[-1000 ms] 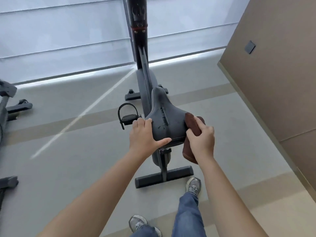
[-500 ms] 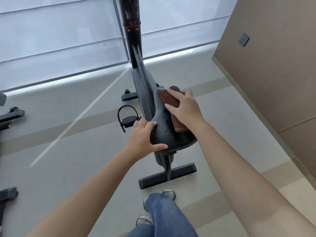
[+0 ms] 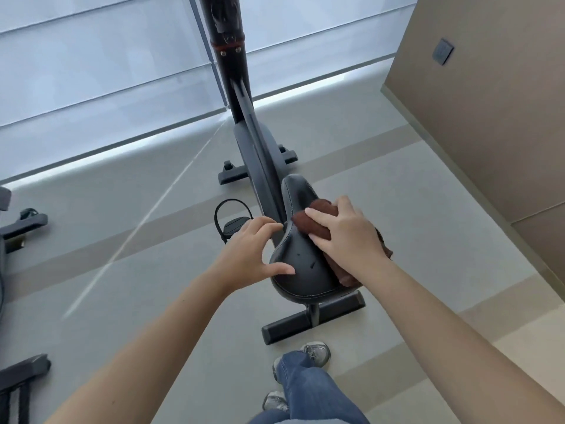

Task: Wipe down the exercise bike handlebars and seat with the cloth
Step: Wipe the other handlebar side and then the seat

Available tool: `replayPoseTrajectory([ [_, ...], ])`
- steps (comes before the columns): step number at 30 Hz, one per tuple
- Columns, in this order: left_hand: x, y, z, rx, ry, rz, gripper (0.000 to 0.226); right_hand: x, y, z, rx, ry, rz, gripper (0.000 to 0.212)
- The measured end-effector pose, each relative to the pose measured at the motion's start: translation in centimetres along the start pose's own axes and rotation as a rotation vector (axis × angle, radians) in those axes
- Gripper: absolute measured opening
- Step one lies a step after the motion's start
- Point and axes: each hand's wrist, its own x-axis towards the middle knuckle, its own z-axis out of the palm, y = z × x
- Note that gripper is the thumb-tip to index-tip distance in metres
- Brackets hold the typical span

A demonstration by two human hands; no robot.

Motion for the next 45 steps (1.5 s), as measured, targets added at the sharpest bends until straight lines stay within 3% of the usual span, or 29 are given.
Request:
replayPoseTrajectory([
  [5, 2.8, -0.7, -2.0, 0.164, -0.030, 0.017, 0.105, 5.7, -0.7, 0.4, 0.043, -0.068, -0.027, 0.046],
  [8, 4.3, -0.9, -2.5, 0.271, -0.045, 0.051, 0.107, 3.0, 1.2, -0.6, 0.108, -0.131, -0.019, 0.045],
  [15, 7.5, -0.9, -2.7, 0.393, -0.100, 0.201, 0.100, -4.2, 5.0, -2.1, 0.287, -0.028, 0.046, 0.040],
  [17, 8.5, -1.3, -2.9, 0.457, -0.124, 0.244, 0.096, -1.6, 5.2, -2.4, 0.309, -0.089, 0.092, 0.040],
  [22, 9.7, -1.5, -3.1, 0.515, -0.167, 0.344, 0.092, 4.0, 7.1, -2.9, 0.437, -0.431, 0.136, 0.042],
  [24, 10.1, -1.4, -3.1, 0.515, -0.189, 0.369, 0.093, 3.1, 8.3, -3.3, 0.508, -0.467, 0.136, 0.041],
  [29, 11.1, -0.1, -3.2, 0.474, -0.159, 0.398, 0.090, -1.3, 10.9, -2.9, 0.879, -0.302, 0.331, 0.037],
  [36, 12.9, 0.6, -3.6, 0.599, -0.172, 0.549, 0.091, -0.4, 8.5, -1.7, 0.854, -0.161, 0.450, 0.033],
  [40, 13.5, 1.1, -3.8, 0.653, -0.179, 0.649, 0.091, -2.3, 7.3, -0.9, 0.892, 0.059, 0.579, 0.035],
  [45, 13.4, 0.5, -3.8, 0.573, -0.170, 0.625, 0.094, -4.5, 5.0, 0.4, 0.965, 0.367, 0.776, 0.035],
])
